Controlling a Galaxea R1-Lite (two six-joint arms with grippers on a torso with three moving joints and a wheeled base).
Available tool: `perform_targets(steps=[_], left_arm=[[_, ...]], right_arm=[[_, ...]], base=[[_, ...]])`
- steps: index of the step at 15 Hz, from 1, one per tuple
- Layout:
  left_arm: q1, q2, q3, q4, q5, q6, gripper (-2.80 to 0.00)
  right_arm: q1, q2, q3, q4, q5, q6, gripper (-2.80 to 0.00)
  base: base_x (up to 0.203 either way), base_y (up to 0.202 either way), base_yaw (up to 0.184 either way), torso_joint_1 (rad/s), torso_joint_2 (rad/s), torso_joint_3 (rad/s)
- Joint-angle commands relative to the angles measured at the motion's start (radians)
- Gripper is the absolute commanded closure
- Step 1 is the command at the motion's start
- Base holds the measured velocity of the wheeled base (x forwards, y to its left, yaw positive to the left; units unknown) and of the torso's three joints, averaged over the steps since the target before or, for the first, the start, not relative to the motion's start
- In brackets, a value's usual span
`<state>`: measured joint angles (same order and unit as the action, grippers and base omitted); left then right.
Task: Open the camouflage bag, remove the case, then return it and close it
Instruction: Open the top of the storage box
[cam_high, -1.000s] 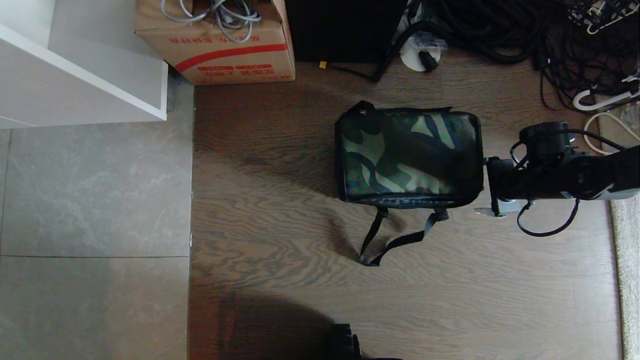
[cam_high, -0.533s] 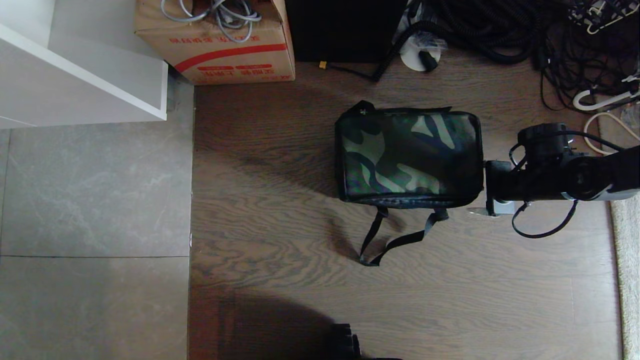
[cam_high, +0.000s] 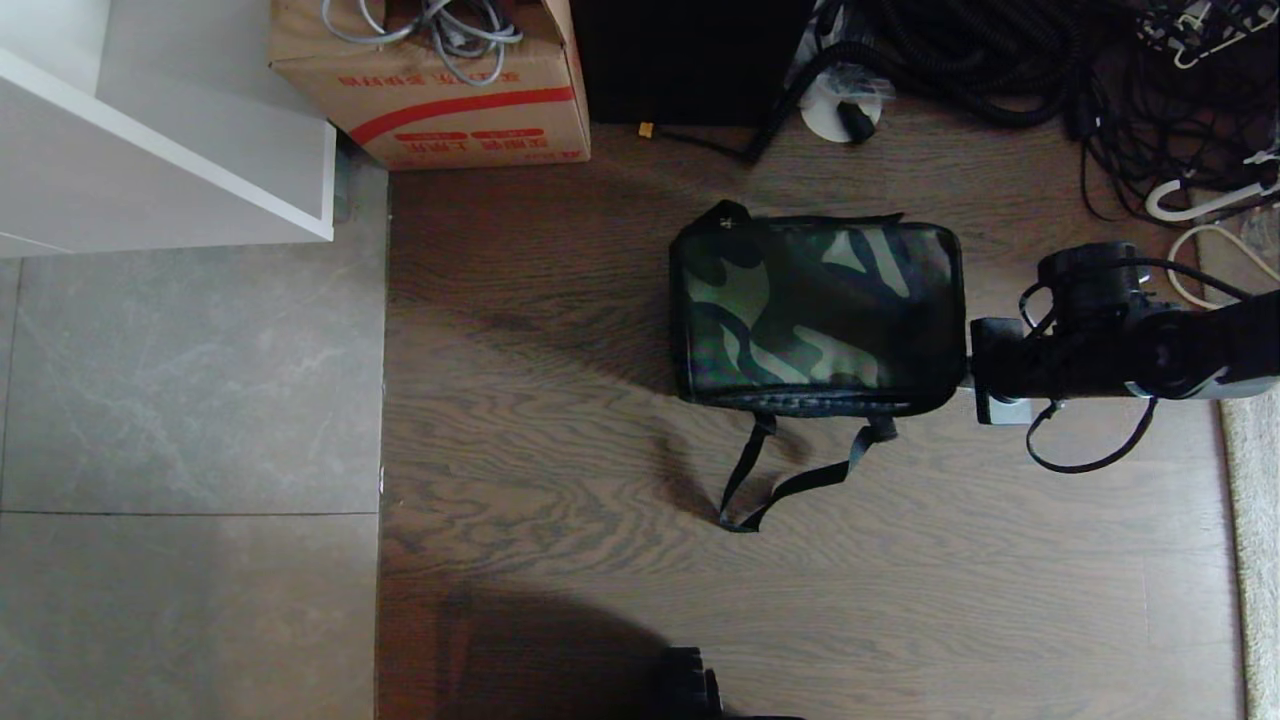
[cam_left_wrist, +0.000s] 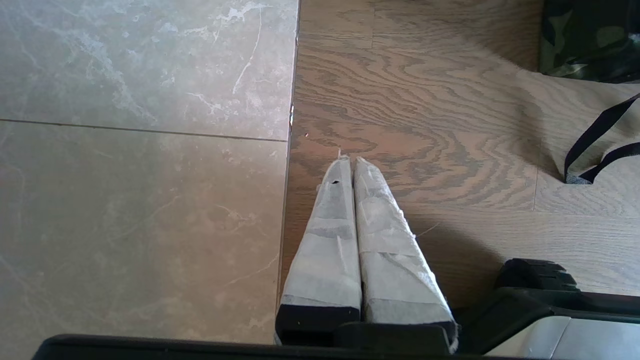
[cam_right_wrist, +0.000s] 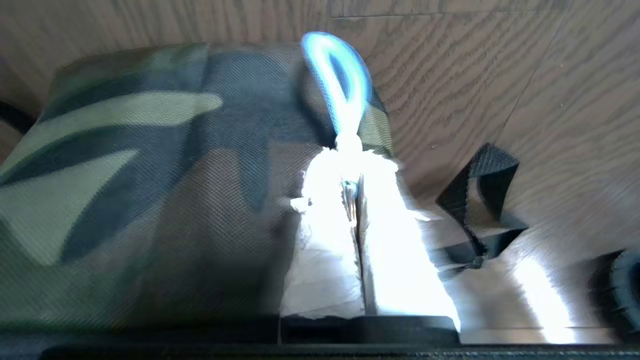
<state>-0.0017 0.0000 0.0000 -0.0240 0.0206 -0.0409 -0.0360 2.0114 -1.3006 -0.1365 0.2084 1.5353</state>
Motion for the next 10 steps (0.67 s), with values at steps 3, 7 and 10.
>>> perform_targets(steps=[3, 7, 10], left_arm=[[0.0, 0.0, 0.009, -0.001, 0.001, -0.001, 0.0], [0.0, 0.0, 0.009, -0.001, 0.001, -0.001, 0.0], [0.0, 0.0, 0.009, -0.001, 0.001, -0.001, 0.0]], right_arm=[[-0.01, -0.046, 0.015, 0.002, 0.0, -0.052, 0.0], [-0.031, -0.072, 0.017, -0.001, -0.009, -0.159, 0.0], [-0.053, -0.088, 0.011, -0.002, -0.009, -0.217, 0.0]], base=[[0.0, 0.0, 0.0, 0.0, 0.0, 0.0], [0.0, 0.0, 0.0, 0.0, 0.0, 0.0], [0.0, 0.0, 0.0, 0.0, 0.0, 0.0]])
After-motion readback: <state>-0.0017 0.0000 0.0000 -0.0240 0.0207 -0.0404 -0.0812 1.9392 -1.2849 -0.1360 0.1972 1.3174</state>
